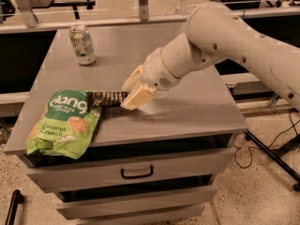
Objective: Move rxbar chocolate near green rice chip bag
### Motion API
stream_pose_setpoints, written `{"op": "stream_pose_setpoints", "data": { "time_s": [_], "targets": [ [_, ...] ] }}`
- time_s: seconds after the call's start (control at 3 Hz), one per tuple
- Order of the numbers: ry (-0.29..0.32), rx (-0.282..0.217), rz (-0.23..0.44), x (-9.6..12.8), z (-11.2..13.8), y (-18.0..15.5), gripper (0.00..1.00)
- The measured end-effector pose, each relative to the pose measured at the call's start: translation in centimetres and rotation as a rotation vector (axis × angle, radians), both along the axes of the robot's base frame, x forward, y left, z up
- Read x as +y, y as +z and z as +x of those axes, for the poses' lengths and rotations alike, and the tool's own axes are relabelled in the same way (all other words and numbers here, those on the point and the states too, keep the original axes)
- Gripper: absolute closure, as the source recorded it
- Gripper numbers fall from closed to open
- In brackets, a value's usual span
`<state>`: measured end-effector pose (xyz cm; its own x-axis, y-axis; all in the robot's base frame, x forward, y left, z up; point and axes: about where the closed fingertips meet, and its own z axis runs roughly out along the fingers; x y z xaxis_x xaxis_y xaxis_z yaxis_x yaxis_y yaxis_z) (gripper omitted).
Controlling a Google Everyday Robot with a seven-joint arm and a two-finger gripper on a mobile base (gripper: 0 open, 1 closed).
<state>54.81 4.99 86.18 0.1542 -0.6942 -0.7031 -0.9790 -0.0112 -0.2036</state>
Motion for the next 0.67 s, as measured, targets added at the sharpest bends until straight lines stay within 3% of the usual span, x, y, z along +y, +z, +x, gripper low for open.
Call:
{"op": "stream_pose_setpoints", "data": {
  "time_s": [0.33, 0.67],
  "targets": [
    [-0.008, 0.006, -0.004, -0.18, -0.17, -0.81, 0.97],
    [-0.003, 0.006, -0.004, 0.01, -0.24, -0.78, 0.75]
  ]
}}
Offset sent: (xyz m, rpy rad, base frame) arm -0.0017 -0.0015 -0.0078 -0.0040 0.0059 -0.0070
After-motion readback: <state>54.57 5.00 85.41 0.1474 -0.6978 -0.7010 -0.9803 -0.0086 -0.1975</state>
